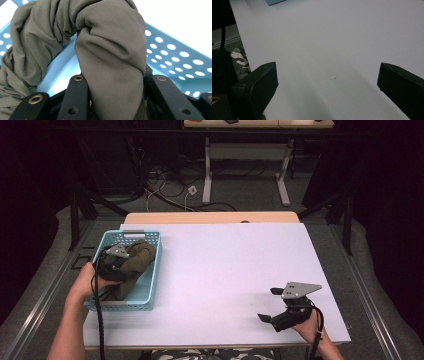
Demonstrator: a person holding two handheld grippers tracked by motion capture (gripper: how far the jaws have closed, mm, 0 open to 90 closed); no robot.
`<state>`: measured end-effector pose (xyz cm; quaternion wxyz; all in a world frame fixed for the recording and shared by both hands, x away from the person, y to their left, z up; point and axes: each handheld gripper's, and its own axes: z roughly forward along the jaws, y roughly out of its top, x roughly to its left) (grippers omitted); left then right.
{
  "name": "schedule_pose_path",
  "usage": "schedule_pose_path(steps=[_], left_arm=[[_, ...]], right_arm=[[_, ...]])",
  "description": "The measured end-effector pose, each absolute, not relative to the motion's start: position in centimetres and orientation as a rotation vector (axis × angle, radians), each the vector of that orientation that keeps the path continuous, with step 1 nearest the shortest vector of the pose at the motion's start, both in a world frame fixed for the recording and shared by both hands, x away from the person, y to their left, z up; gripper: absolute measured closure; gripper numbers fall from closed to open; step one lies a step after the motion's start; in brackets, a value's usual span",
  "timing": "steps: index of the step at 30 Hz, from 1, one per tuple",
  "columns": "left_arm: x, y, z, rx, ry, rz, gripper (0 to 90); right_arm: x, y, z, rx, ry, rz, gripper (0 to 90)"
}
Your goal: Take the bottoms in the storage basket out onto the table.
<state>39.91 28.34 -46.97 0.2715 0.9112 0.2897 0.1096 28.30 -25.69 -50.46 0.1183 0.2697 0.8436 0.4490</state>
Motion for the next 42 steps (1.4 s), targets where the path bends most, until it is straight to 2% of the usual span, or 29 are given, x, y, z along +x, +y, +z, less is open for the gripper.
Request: schedule_pose_path(steps=[26, 42], left_arm=[[40.1, 27.2, -45.8, 2.532, 0.706, 0.326, 65.3], [40.7, 26.9, -43.0, 2.636, 0.61, 0.304, 65.8]], right_arm=[[28.3, -25.7, -50.6, 0.799, 2.472, 1.298, 3.2], [28.3, -25.7, -50.7, 0.811, 2.47, 1.289, 3.3]])
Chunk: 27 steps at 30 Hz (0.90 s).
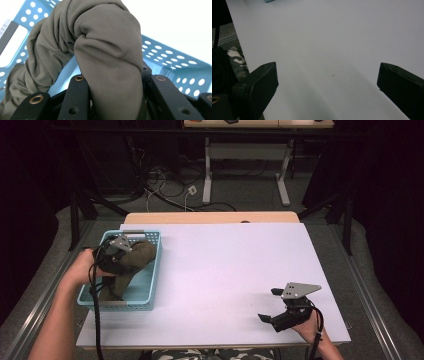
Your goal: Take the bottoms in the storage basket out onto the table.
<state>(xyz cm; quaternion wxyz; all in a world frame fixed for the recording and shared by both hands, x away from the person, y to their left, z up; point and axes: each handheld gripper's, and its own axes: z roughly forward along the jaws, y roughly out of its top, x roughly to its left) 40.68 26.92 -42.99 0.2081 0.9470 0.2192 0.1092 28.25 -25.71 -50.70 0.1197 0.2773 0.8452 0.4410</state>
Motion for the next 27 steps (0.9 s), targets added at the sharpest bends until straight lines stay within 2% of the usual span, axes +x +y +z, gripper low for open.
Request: schedule_pose_path(steps=[27], left_arm=[[41.3, 25.5, -39.1, 2.729, 0.561, 0.319, 65.8]], right_arm=[[28.3, -25.7, -50.8, 0.806, 2.473, 1.283, 3.3]])
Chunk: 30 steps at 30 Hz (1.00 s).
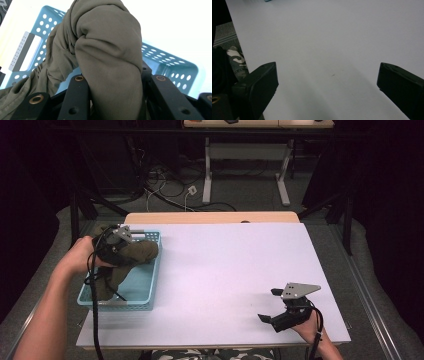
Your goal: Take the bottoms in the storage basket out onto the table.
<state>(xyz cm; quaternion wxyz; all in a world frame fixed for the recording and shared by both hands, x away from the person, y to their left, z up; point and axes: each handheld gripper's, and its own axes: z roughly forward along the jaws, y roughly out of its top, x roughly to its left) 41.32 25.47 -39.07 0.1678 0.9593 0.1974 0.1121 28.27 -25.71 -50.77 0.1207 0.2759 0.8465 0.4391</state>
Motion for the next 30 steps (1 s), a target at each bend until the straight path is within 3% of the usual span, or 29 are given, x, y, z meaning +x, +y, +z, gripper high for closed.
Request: schedule_pose_path(steps=[30], left_arm=[[41.4, 24.3, -35.0, 2.77, 0.499, 0.362, 65.9]], right_arm=[[28.4, -25.7, -50.8, 0.813, 2.472, 1.289, 3.3]])
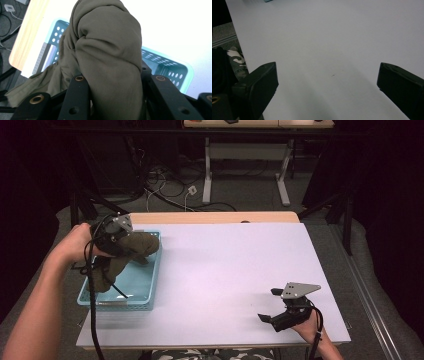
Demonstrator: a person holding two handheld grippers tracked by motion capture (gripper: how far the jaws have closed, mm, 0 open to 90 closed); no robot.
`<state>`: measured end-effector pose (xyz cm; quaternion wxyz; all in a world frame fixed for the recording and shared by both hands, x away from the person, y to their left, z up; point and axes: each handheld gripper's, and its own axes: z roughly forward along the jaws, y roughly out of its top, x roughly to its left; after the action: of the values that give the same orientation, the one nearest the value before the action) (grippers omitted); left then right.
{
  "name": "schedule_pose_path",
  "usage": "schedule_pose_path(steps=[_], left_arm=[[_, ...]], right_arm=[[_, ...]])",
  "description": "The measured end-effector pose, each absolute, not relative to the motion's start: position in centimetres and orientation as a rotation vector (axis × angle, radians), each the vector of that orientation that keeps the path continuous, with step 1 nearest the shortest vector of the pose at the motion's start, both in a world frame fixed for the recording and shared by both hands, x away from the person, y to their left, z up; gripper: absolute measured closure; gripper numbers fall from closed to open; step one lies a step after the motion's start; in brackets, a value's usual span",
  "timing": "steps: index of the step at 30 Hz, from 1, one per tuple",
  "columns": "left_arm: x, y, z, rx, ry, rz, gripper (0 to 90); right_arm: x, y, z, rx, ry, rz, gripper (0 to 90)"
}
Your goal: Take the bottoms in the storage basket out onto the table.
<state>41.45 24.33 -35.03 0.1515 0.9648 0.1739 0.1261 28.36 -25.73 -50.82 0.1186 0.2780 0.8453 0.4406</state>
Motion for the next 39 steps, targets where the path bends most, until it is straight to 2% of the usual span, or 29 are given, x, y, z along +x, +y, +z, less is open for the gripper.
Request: schedule_pose_path(steps=[39], left_arm=[[41.3, 22.0, -30.2, 2.789, 0.394, 0.412, 65.9]], right_arm=[[28.3, -25.7, -50.8, 0.816, 2.469, 1.29, 3.2]])
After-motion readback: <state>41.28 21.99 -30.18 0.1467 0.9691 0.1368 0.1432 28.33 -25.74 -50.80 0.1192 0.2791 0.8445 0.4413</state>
